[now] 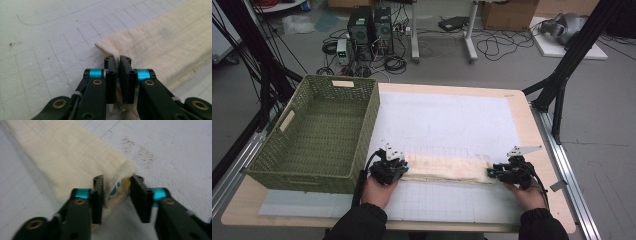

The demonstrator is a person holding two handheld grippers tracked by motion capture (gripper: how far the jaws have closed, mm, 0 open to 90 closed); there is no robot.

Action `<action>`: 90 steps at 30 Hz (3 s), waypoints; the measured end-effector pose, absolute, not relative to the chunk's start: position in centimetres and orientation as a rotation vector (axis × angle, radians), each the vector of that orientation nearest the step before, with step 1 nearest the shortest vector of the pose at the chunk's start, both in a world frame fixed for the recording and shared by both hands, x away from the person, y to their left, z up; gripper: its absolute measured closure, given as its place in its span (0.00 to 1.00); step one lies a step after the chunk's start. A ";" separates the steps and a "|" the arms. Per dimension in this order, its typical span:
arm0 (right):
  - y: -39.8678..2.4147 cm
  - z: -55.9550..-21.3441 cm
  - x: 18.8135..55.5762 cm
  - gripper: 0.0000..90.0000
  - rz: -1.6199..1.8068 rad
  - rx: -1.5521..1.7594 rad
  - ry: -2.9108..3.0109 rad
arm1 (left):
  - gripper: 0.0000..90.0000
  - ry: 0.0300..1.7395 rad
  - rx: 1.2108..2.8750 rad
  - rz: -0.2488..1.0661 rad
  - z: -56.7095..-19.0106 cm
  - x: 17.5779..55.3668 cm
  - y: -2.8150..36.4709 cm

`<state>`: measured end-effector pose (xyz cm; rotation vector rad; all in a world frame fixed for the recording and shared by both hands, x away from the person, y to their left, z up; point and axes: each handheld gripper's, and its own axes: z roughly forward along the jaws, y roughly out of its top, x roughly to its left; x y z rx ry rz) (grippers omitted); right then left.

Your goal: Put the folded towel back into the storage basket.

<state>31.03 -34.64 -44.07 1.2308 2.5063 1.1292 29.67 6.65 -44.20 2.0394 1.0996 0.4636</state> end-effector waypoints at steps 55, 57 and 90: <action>-31.9 -43.8 34.7 0.65 1.138 1.066 2.497 | 0.51 0.647 2.190 0.305 -39.8 36.2 -1.7; -31.8 -43.9 34.7 0.65 1.133 1.055 2.495 | 0.50 0.612 2.224 0.292 -39.5 36.6 -2.7; -32.2 -44.0 34.7 0.63 1.134 1.053 2.487 | 0.31 0.468 2.423 0.062 -43.2 39.4 -7.7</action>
